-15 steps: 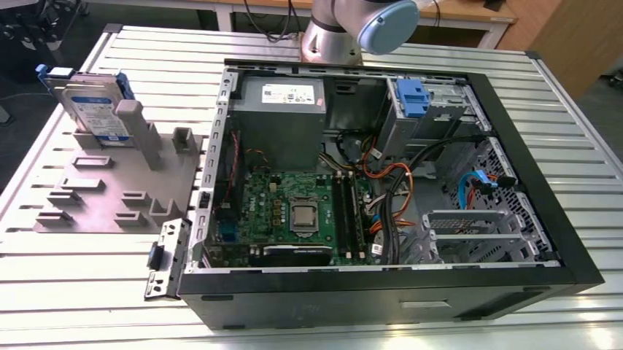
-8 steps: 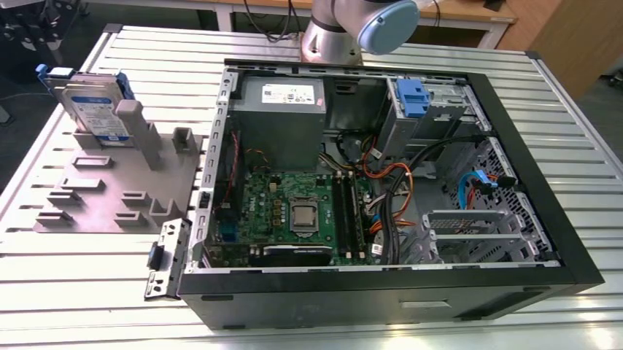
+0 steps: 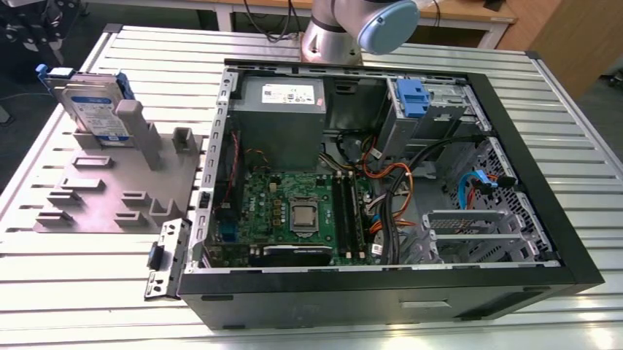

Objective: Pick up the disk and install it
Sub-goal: 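Pick up the disk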

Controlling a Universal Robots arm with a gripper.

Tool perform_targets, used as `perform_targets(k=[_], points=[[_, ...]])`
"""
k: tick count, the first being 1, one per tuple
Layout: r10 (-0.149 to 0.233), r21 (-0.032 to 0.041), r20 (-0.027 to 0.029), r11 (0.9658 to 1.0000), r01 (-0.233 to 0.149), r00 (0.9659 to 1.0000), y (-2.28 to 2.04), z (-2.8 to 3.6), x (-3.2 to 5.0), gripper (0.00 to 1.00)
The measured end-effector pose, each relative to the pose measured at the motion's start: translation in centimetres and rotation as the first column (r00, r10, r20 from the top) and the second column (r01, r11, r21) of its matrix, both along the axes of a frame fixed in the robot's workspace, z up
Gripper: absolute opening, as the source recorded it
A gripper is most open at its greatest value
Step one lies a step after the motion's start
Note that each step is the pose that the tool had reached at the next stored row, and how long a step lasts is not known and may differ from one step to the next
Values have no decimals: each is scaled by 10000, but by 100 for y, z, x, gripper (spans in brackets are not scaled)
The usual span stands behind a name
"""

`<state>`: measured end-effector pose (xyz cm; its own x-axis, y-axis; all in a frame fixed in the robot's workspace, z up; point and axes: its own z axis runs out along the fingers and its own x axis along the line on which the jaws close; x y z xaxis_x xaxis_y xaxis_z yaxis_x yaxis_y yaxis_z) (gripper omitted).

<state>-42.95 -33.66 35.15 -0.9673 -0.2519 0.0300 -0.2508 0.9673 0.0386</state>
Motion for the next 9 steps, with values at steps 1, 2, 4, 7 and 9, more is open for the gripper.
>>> perform_targets(k=[1, 2, 4, 7, 9], points=[[151, 1, 4, 9999, -151, 9999, 0, -1, 0, 11], [307, 2, 5, 9995, -307, 9995, 0, -2, 0, 11], [639, 3, 6, 9980, -639, 9980, 0, -5, 0, 11], [1109, 8, 6, 9938, -1109, 9938, 0, -8, 0, 11], [1337, 14, 7, 9910, -1337, 9910, 0, -9, -1, 11]])
